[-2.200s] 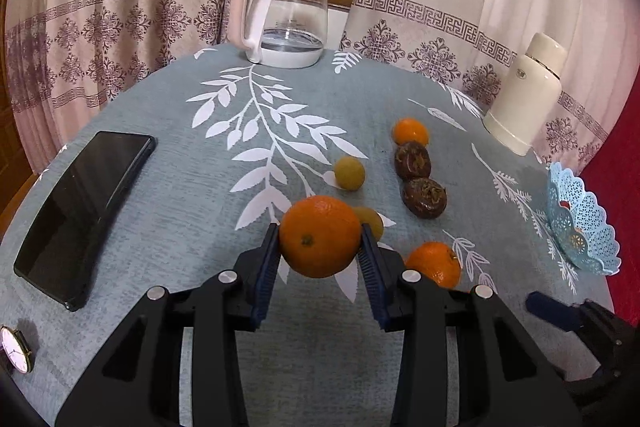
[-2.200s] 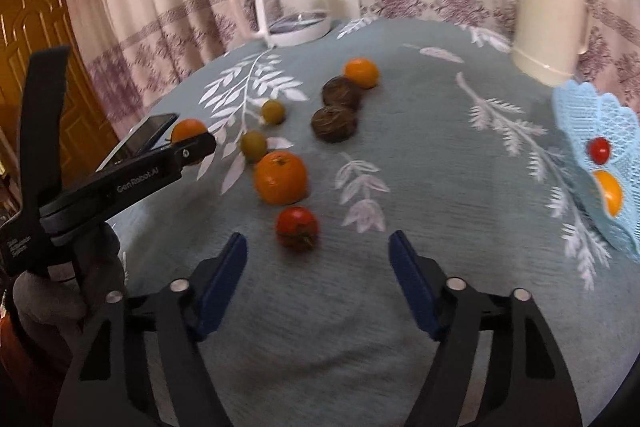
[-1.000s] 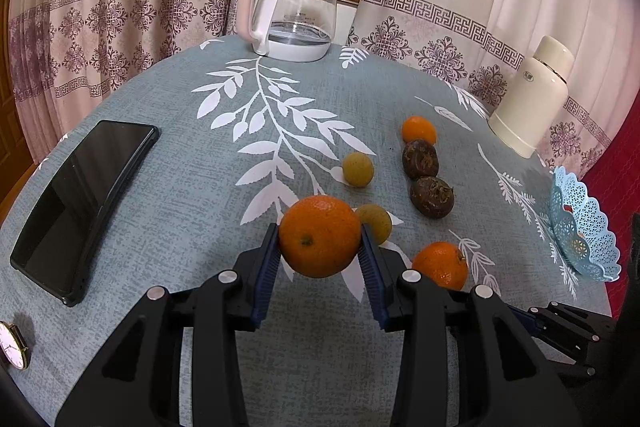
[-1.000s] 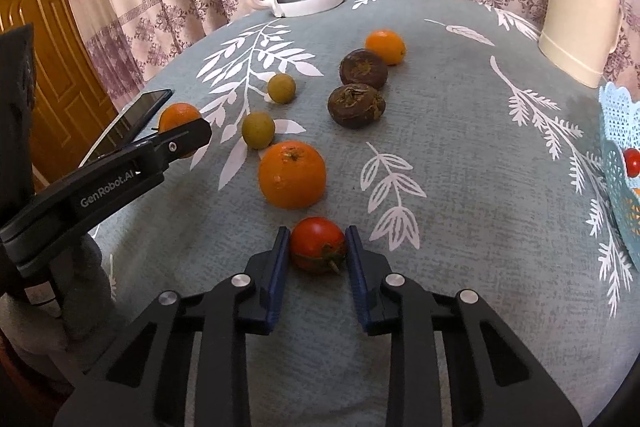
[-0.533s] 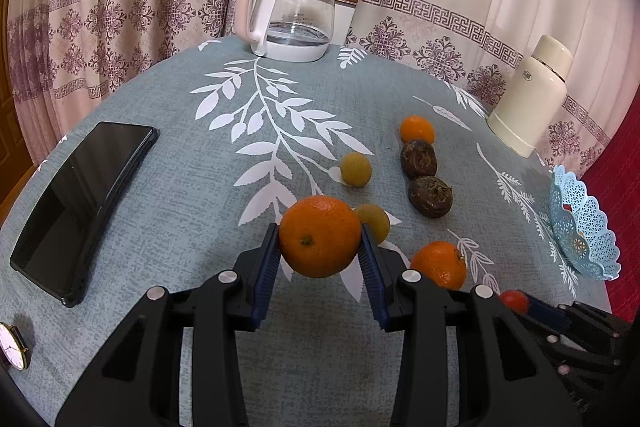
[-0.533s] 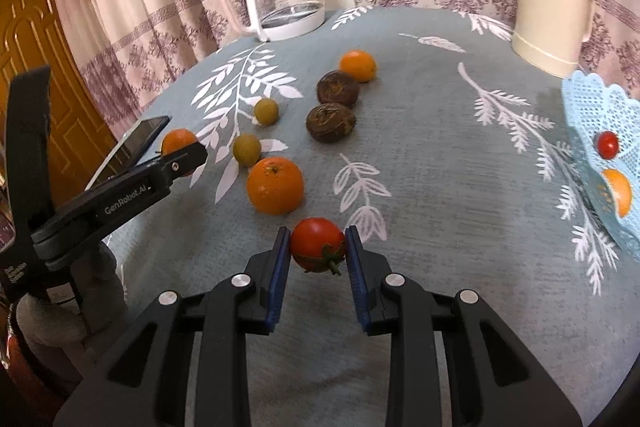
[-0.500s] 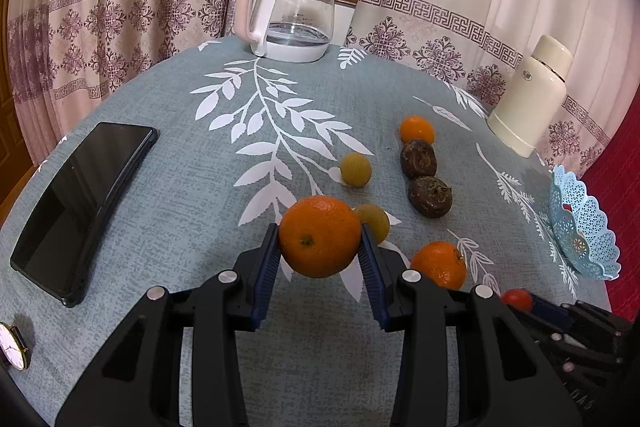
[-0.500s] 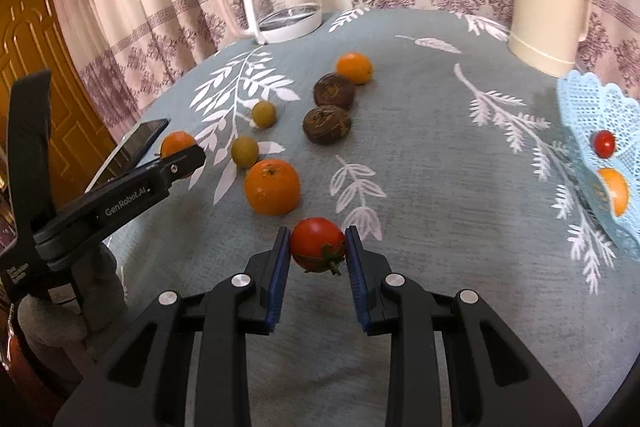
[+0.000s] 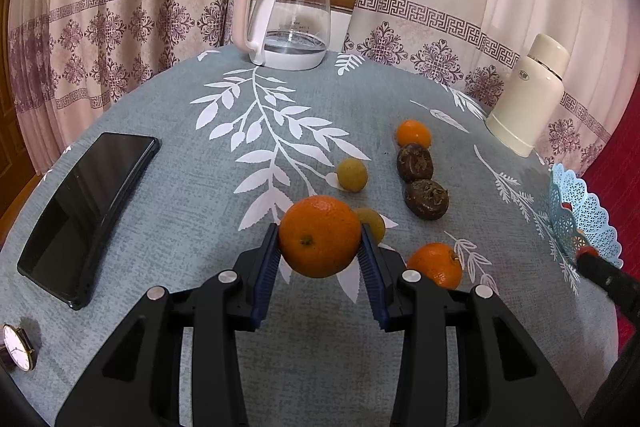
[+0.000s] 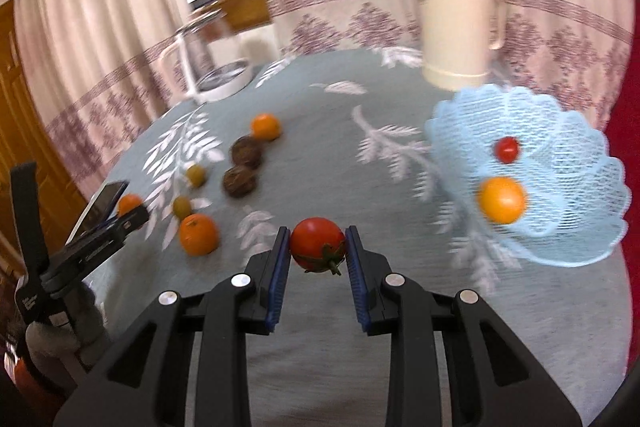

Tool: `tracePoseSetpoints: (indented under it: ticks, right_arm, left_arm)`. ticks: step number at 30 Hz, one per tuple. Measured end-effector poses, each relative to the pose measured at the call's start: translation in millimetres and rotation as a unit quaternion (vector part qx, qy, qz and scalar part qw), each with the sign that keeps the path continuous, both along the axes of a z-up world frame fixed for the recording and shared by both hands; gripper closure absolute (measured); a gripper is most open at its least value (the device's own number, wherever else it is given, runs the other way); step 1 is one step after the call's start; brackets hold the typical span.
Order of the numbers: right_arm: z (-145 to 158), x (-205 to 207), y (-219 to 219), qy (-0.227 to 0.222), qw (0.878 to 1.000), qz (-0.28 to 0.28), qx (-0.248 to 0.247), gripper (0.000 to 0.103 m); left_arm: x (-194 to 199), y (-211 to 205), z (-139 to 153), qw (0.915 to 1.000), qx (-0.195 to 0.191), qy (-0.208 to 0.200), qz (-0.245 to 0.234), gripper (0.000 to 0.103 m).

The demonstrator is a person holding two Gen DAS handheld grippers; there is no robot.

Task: Organize fruits
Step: 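Carry the red tomato into the blue basket and open the right gripper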

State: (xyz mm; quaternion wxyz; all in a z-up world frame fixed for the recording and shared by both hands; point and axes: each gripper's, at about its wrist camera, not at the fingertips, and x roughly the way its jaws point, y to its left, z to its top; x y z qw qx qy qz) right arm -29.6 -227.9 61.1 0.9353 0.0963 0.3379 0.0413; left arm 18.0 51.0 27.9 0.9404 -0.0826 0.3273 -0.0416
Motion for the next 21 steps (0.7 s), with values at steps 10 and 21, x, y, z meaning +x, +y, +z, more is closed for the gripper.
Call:
tracePoseSetpoints:
  ticks: [10,21]
  right_arm:
    - [16,-14,-73,-0.03,0.995,-0.1,0.003,0.075]
    - [2,-9,-129,-0.017,0.986,-0.168,0.009,0.075]
  left_arm:
    - [-6,-8,5,1.0,0.008,0.0,-0.005,0.063]
    - [-15,-30,19,0.9994,0.013,-0.012,-0.031,0.063]
